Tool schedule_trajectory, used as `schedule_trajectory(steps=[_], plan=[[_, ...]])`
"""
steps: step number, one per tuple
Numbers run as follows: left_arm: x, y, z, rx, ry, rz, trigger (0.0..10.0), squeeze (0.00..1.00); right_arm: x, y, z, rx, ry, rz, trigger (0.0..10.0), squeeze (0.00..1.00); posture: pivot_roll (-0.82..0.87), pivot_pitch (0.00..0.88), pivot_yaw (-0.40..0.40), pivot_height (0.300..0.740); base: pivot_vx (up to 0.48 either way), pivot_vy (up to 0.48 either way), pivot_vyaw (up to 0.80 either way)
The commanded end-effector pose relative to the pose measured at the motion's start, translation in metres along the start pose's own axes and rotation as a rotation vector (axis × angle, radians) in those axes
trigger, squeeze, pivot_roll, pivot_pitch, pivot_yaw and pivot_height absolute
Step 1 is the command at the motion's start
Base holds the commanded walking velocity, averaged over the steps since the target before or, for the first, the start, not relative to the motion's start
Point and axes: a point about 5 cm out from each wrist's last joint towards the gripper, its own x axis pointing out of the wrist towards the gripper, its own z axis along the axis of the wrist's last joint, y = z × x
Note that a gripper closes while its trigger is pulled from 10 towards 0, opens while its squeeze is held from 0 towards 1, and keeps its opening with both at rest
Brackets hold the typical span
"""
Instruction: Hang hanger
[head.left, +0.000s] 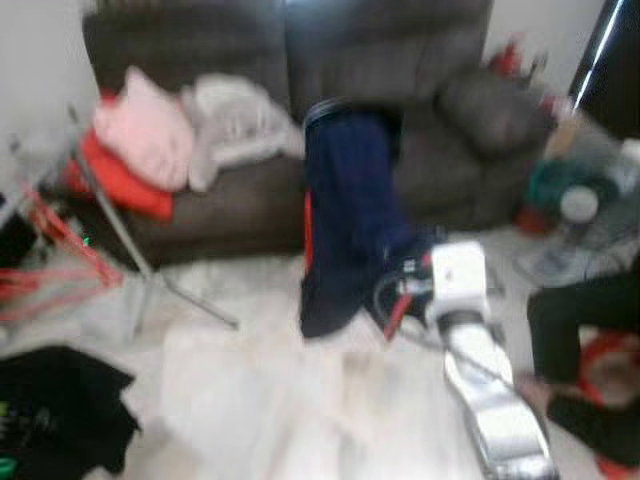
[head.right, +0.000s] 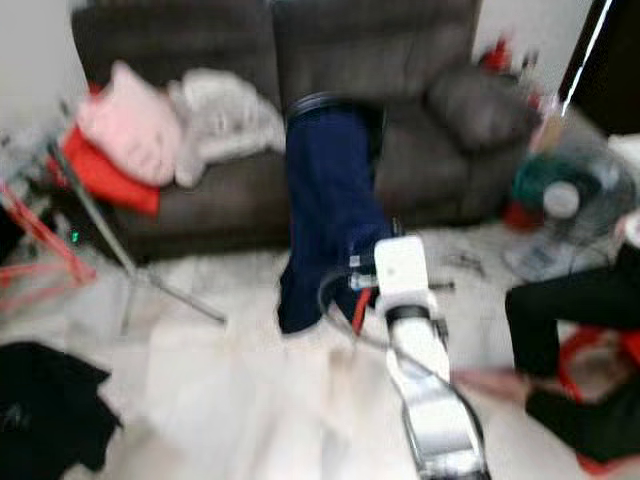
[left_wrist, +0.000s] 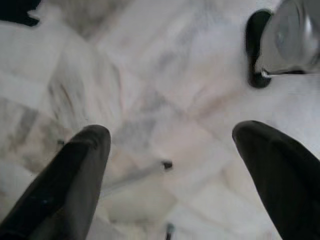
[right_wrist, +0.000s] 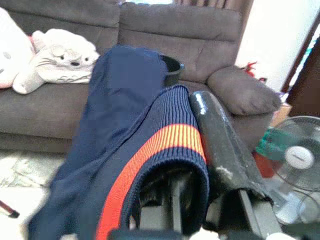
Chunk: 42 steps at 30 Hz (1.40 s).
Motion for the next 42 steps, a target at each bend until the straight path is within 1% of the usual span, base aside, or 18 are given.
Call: schedule_trajectory(steps=[1,3,7,15,23,27,32,36,37,38,39,40,42], plan=[[0.002,0.010,0.007,0.008,-0.015,0.024,10.0,0.00,0.004,0.003,0.009,0.003,-0.039,0.015,10.0,0.00,-0.13,0.000,0.065,0.740,0.000,0.000,0.00],[0.002,0.010,0.007,0.007,-0.015,0.024,10.0,0.00,0.004,0.004,0.010,0.003,-0.040,0.023,10.0,0.00,-0.13,0.000,0.065,0.740,0.000,0.000,0.00],[0.001,0.011,0.007,0.000,-0.015,0.026,10.0,0.00,0.005,0.008,0.010,0.001,-0.044,0.043,10.0,0.00,-0.13,0.000,0.064,0.740,0.000,0.000,0.52],[0.001,0.011,0.006,-0.010,-0.015,0.026,10.0,0.00,0.007,0.012,0.009,0.007,-0.040,0.065,10.0,0.00,-0.12,0.000,0.065,0.740,0.000,0.000,0.80],[0.001,0.013,0.005,-0.016,-0.013,0.031,10.0,0.00,0.008,0.016,0.002,0.037,-0.008,0.087,10.0,0.00,-0.11,0.000,0.063,0.740,0.000,0.000,0.80],[0.001,0.013,0.005,-0.017,-0.013,0.031,10.0,0.00,0.008,0.016,0.002,0.037,-0.007,0.089,10.0,0.00,-0.11,0.000,0.063,0.740,0.000,0.000,0.80],[0.001,0.014,0.006,-0.017,-0.014,0.032,10.0,0.00,0.009,0.020,-0.003,0.051,0.021,0.108,10.0,0.00,-0.10,0.000,0.066,0.740,0.000,0.000,0.80],[0.001,0.014,0.006,-0.017,-0.015,0.031,10.0,0.00,0.010,0.015,-0.008,0.039,0.033,0.098,10.0,0.00,-0.10,0.000,0.068,0.740,0.000,0.000,0.80],[0.001,0.014,0.006,-0.018,-0.016,0.031,10.0,0.00,0.011,0.012,-0.010,0.036,0.040,0.089,10.0,0.00,-0.10,0.000,0.068,0.740,0.000,0.000,0.80],[0.001,0.014,0.006,-0.017,-0.015,0.030,10.0,0.00,0.012,0.003,-0.016,0.020,0.055,0.067,10.0,0.00,-0.10,0.000,0.068,0.740,0.000,0.000,0.80],[0.001,0.014,0.006,-0.017,-0.015,0.030,10.0,0.00,0.012,0.003,-0.016,0.020,0.055,0.067,10.0,0.00,-0.10,0.000,0.068,0.740,0.000,0.000,0.80],[0.001,0.013,0.005,-0.016,-0.014,0.028,10.0,0.00,0.014,-0.005,-0.023,0.015,0.077,0.046,10.0,0.00,-0.11,0.000,0.067,0.740,0.000,0.000,0.80],[0.001,0.013,0.005,-0.016,-0.013,0.027,10.0,0.00,0.014,-0.011,-0.028,0.018,0.095,0.030,10.0,0.00,-0.11,0.000,0.063,0.740,0.000,0.000,0.80]])
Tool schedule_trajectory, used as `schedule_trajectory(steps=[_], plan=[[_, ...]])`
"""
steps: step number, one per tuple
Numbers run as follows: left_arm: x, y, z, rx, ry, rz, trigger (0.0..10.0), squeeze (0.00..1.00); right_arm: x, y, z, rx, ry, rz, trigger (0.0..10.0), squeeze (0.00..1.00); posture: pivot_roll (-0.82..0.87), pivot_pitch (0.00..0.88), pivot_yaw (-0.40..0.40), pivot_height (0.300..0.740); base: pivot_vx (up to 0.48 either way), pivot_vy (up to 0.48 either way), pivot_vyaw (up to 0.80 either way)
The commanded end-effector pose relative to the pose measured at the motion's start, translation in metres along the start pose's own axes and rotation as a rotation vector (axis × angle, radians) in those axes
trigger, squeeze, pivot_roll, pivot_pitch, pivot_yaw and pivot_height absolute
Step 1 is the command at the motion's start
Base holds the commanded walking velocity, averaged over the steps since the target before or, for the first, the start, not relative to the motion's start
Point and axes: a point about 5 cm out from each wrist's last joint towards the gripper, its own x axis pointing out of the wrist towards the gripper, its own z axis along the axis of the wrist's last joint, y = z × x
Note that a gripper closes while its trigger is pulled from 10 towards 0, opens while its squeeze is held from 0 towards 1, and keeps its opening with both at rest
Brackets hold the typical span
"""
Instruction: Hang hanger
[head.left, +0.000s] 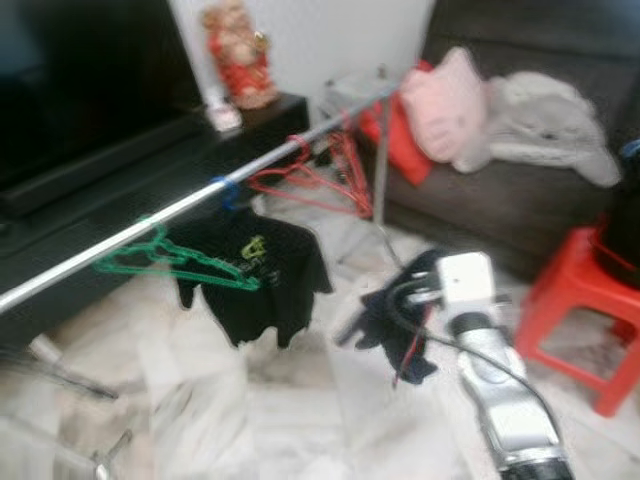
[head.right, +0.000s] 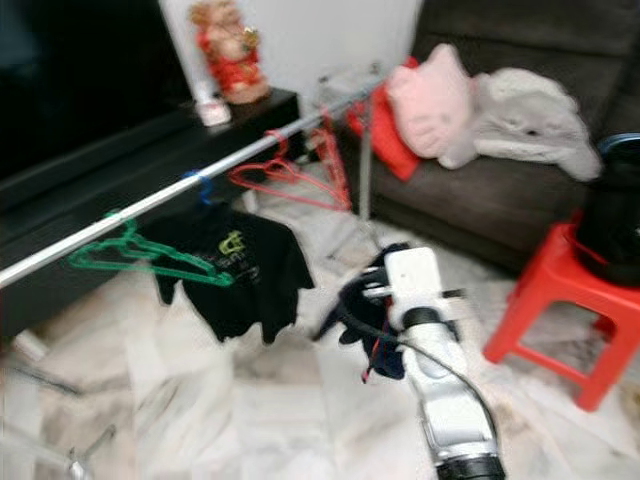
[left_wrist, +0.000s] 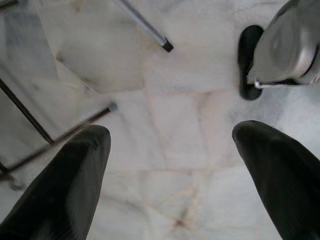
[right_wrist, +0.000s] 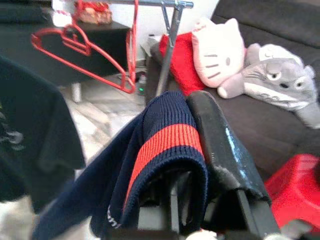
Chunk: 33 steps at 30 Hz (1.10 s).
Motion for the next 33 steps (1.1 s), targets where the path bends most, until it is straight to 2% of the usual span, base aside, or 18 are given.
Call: schedule_trajectory(steps=[1,3,6,12,15,26,27,29,33], plan=[[-0.001,0.005,-0.003,-0.002,0.011,0.010,10.0,0.00,0.003,0.009,0.006,0.028,-0.028,0.028,10.0,0.00,-0.11,0.000,0.062,0.740,0.000,0.000,0.80],[-0.001,0.004,-0.003,-0.002,0.011,0.007,10.0,0.00,0.003,0.002,-0.006,0.050,0.017,0.012,10.0,0.00,-0.11,0.000,0.059,0.740,0.000,0.000,0.80],[-0.001,0.004,-0.003,-0.003,0.011,0.006,10.0,0.00,0.002,0.000,-0.011,0.063,0.029,0.003,10.0,0.00,-0.11,0.000,0.056,0.740,0.000,0.000,0.80],[-0.001,0.002,-0.004,-0.001,0.010,0.001,10.0,0.00,-0.003,-0.011,-0.040,0.054,0.100,-0.032,10.0,0.00,-0.11,0.000,0.053,0.740,0.000,0.000,0.80],[-0.001,0.002,-0.004,-0.004,0.010,0.003,10.0,0.00,-0.005,-0.015,-0.047,0.085,0.124,-0.051,10.0,0.00,-0.12,0.000,0.054,0.740,0.000,0.000,0.80],[-0.001,0.001,-0.005,-0.004,0.009,0.003,10.0,0.00,-0.005,-0.012,-0.046,0.108,0.100,-0.033,10.0,0.00,-0.12,0.000,0.055,0.740,0.000,0.000,0.80],[-0.002,0.001,-0.007,-0.057,0.014,0.006,10.0,0.00,-0.006,-0.011,-0.044,0.124,0.086,-0.028,10.0,0.00,-0.12,0.000,0.054,0.740,0.000,0.000,0.00],[-0.002,0.000,-0.008,-0.095,0.016,0.005,10.0,0.00,-0.006,-0.011,-0.042,0.136,0.074,-0.025,10.0,0.00,-0.12,0.000,0.053,0.740,0.000,0.000,0.00],[-0.002,-0.001,-0.009,-0.080,0.024,-0.002,10.0,0.00,-0.006,-0.013,-0.043,0.137,0.072,-0.025,10.0,0.00,-0.13,0.000,0.050,0.740,0.000,0.000,0.00]])
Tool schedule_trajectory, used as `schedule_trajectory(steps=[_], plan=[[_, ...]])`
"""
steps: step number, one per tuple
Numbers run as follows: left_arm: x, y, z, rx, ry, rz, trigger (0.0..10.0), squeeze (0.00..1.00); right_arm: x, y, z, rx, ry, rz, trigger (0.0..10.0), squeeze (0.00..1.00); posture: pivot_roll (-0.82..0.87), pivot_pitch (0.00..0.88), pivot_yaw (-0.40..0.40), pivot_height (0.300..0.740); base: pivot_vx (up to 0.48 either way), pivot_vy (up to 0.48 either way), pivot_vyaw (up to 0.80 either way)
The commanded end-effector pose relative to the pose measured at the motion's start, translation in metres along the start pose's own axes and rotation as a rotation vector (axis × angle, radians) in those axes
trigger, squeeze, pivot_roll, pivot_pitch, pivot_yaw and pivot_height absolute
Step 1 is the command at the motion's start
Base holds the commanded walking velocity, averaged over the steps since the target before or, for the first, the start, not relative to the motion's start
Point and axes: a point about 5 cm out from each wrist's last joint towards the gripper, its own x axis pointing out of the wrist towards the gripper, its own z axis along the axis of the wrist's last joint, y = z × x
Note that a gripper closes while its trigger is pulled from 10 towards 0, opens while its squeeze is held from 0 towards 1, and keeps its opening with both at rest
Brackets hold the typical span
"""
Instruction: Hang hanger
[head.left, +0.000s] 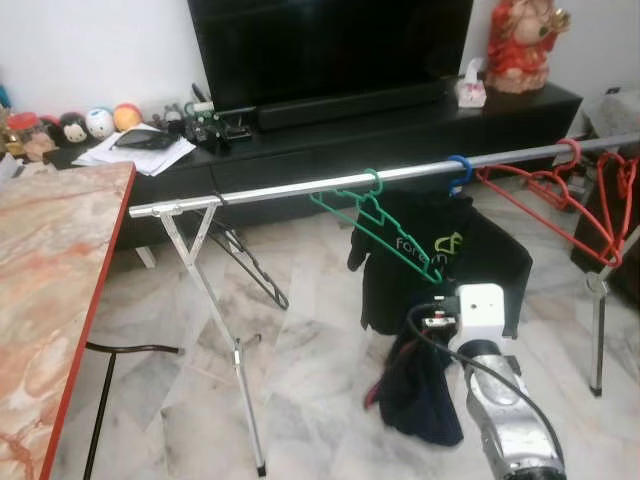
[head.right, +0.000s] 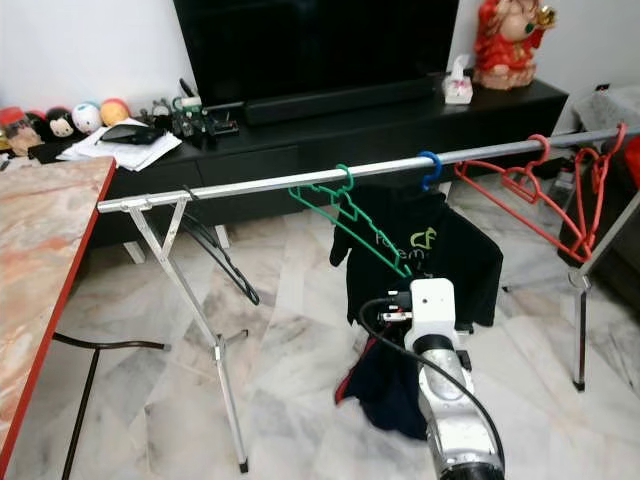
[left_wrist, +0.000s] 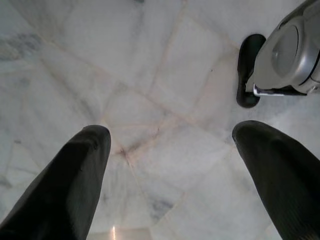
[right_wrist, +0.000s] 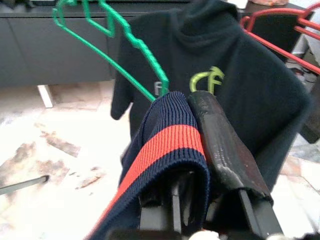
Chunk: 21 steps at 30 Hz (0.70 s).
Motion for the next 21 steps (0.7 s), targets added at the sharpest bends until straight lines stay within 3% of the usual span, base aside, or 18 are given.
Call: schedule_trajectory(steps=[1,7,21], plan=[[-0.0005,0.0010,-0.0027,0.002,0.011,-0.003,10.0,0.00,0.0006,-0.0064,0.0073,0.014,-0.037,-0.018,10.0,0.00,-0.13,0.000,0.050,0.740,0.000,0.000,0.00],[-0.0004,0.0007,-0.0025,0.016,0.013,-0.007,10.0,0.00,0.0019,-0.0029,0.0115,0.016,-0.051,-0.006,10.0,0.00,-0.12,0.000,0.046,0.740,0.000,-0.046,0.00],[-0.0004,0.0012,-0.0033,0.021,0.024,-0.004,10.0,0.00,0.0009,0.0027,0.0139,0.004,-0.066,0.023,10.0,0.00,-0.12,0.000,0.044,0.740,0.000,-0.388,0.08]])
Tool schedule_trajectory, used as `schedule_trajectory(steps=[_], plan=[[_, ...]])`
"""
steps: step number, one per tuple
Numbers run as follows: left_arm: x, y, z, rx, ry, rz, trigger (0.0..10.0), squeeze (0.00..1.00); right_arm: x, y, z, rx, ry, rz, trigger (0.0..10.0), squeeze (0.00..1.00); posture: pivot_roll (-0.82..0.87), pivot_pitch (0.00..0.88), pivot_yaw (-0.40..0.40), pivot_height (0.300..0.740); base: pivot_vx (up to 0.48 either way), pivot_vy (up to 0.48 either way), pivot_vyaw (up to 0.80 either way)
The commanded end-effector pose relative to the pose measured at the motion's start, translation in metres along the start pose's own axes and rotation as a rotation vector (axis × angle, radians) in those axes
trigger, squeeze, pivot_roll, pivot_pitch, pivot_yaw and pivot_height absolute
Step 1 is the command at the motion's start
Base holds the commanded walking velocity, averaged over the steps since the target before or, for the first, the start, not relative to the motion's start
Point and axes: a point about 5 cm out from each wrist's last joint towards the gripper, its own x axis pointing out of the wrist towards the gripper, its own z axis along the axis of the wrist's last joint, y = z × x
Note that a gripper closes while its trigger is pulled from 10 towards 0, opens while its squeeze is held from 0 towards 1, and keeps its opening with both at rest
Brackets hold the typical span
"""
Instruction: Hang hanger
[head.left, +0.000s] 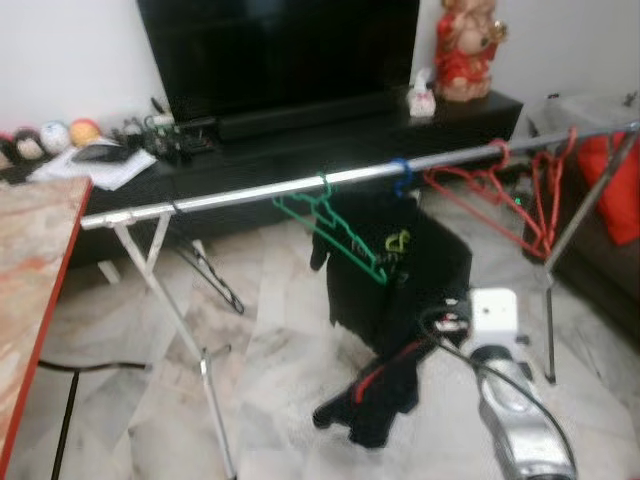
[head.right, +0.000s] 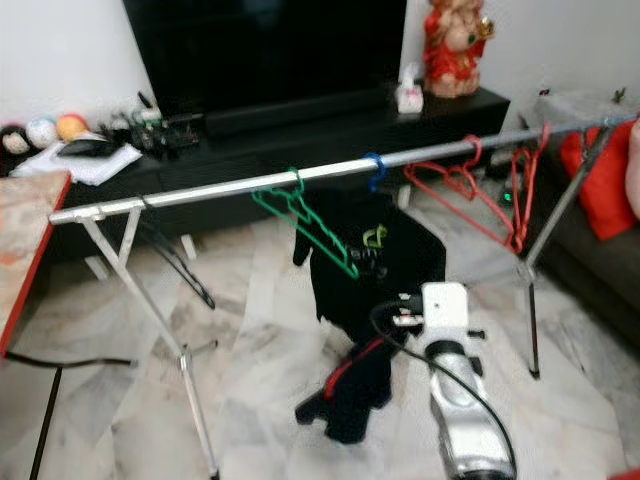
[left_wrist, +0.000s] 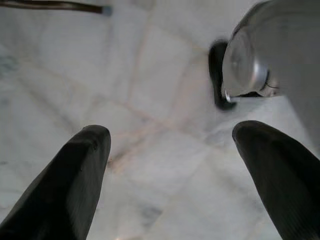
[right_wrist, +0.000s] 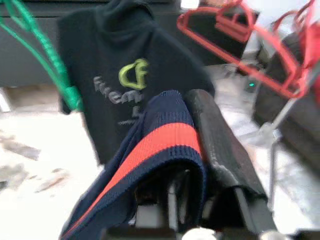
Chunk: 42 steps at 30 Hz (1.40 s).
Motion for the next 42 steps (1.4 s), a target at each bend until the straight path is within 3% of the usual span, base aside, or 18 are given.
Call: schedule_trajectory(steps=[1,42], plan=[[-0.0009,0.0072,-0.0046,0.007,0.023,0.016,10.0,0.00,0.0038,0.0137,0.0187,0.015,-0.079,0.040,10.0,0.00,-0.12,0.000,0.044,0.740,0.000,-0.409,0.66],[-0.0004,0.0062,-0.0023,-0.024,0.013,0.028,10.0,0.00,0.0059,0.0114,0.0216,0.033,-0.080,0.049,10.0,0.00,-0.11,0.000,0.026,0.740,0.000,-0.408,0.05]])
